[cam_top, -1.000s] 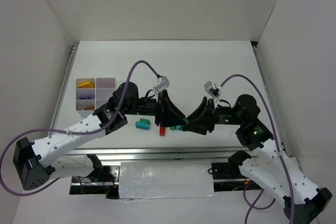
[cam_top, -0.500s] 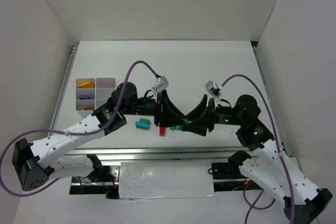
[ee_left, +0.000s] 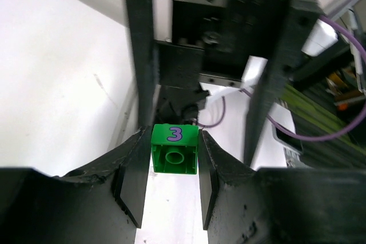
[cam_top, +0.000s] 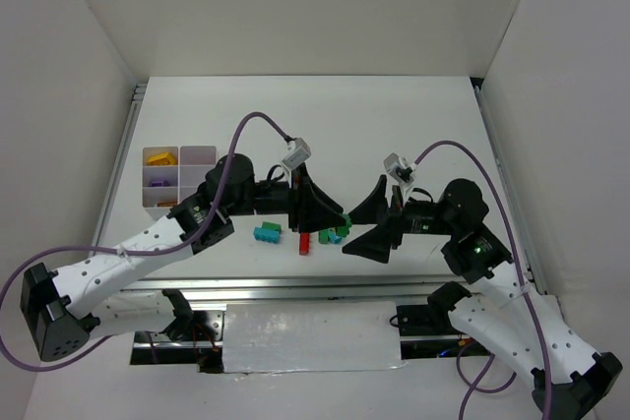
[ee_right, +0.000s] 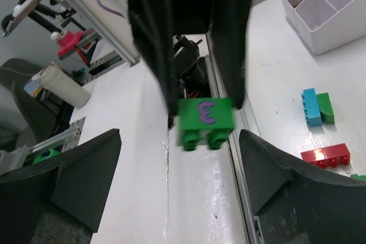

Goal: Sort the legos into containers by color

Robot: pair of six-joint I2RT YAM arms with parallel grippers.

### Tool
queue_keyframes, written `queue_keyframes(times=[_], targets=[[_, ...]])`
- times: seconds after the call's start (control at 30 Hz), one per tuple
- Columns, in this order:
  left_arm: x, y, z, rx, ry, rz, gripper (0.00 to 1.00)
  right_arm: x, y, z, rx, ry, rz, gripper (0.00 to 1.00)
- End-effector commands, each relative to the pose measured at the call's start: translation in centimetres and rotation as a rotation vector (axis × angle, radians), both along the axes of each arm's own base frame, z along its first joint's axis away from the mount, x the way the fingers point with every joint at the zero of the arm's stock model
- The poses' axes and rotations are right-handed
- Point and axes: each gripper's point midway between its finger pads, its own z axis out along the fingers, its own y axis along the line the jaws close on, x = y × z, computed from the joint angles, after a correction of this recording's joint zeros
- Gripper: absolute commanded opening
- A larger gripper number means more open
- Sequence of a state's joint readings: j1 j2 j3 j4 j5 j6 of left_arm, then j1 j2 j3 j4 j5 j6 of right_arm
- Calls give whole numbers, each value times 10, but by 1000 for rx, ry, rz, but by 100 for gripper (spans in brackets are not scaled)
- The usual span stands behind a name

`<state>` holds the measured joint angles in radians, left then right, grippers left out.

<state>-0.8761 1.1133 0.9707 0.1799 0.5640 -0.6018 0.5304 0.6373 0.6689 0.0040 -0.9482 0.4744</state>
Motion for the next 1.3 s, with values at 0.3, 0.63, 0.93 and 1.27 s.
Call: queue_keyframes(times=[0.3,0.63,0.93,1.27], targets=[[72,43,23,-22,-16,320,0,-4,0,-5,-5,-36,27,100],[144,145,0,60,77,743,0,13,-4,-21,-54,13,-88,100],[188,277,-50,226,265,1464,0,19,-4,-25,-65,24,-116,100],[195,359,-117,187,536,1783,0,14,-6,-24,-67,8,-106,100]])
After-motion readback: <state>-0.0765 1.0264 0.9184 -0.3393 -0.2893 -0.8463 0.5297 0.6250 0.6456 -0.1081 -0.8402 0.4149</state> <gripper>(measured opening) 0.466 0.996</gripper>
